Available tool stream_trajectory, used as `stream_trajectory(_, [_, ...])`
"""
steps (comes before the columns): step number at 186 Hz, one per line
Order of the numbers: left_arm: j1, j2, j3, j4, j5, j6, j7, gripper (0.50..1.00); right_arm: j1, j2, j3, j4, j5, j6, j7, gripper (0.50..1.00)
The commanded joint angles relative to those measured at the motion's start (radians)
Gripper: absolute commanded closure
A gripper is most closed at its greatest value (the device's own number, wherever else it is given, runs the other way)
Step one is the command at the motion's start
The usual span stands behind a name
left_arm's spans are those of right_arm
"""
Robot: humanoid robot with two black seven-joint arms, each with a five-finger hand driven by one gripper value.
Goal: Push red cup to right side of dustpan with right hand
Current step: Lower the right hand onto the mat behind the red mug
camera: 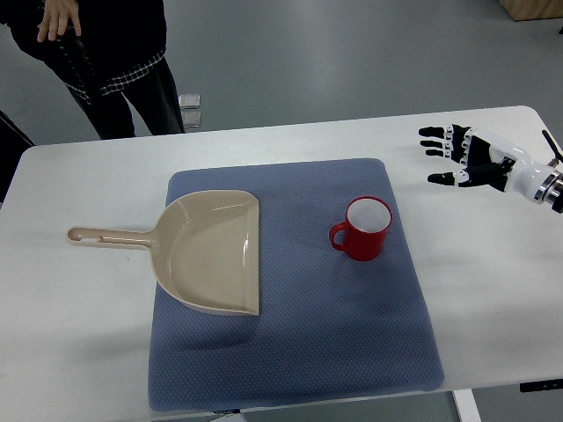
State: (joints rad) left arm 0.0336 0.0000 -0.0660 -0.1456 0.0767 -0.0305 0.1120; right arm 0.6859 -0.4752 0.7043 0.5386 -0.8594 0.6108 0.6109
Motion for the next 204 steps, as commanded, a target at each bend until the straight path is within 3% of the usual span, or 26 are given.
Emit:
stream_trajectory(1, [0.000,0.000,0.000,0.000,0.000,0.000,0.000,0.500,-0.005,0.004,-0.002,0.003,-0.007,0.000,0.000,0.572])
stream_trajectory(204, [0.000,0.000,0.000,0.001,0.000,0.000,0.000,0.500,-0.054,0.026,-0.092,0.086,-0.055,0.000,0.000,0.572])
